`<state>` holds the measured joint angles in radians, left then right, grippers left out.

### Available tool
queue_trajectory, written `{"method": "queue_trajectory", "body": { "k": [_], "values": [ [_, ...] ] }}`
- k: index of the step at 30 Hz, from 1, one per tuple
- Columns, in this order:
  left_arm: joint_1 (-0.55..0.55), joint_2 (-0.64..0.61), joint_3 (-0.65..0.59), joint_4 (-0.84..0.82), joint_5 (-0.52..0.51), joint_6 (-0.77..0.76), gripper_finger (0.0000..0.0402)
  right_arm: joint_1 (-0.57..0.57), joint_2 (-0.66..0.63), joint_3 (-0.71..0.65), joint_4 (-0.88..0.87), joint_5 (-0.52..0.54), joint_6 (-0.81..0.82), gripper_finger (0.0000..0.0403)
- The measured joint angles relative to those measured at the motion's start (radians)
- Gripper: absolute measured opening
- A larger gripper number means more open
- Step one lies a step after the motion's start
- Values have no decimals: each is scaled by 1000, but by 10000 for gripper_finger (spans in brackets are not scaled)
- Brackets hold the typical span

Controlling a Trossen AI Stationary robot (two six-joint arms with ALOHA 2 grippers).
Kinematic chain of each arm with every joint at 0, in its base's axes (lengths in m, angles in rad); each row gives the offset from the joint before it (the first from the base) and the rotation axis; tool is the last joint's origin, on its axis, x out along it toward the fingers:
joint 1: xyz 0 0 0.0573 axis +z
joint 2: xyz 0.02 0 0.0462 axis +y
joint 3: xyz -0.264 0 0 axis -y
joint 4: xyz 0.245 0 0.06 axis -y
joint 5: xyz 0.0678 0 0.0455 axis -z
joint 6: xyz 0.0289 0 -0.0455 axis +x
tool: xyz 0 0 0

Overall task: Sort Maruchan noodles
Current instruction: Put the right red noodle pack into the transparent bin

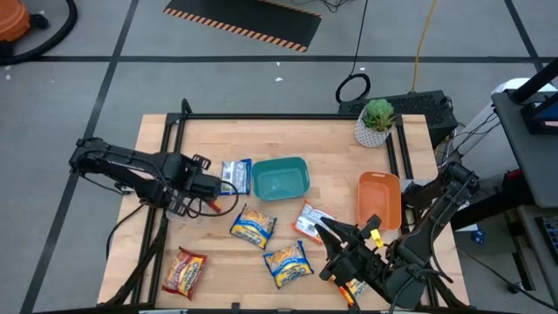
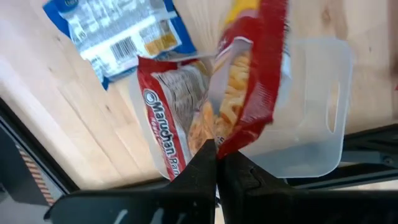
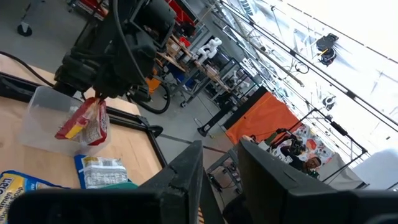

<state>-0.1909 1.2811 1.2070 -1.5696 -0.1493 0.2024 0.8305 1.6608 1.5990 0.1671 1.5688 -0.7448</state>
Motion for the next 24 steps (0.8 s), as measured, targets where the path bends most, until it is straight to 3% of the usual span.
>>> {"method": "queue_trajectory", "body": {
  "k": [16,24],
  "values": [
    [30,1,-25,-2,73,-100,3,-4,0,0,0,0,3,98],
    [36,2,-1,0,64,-31,3,-4,0,0,0,0,2,98]
  ]
}}
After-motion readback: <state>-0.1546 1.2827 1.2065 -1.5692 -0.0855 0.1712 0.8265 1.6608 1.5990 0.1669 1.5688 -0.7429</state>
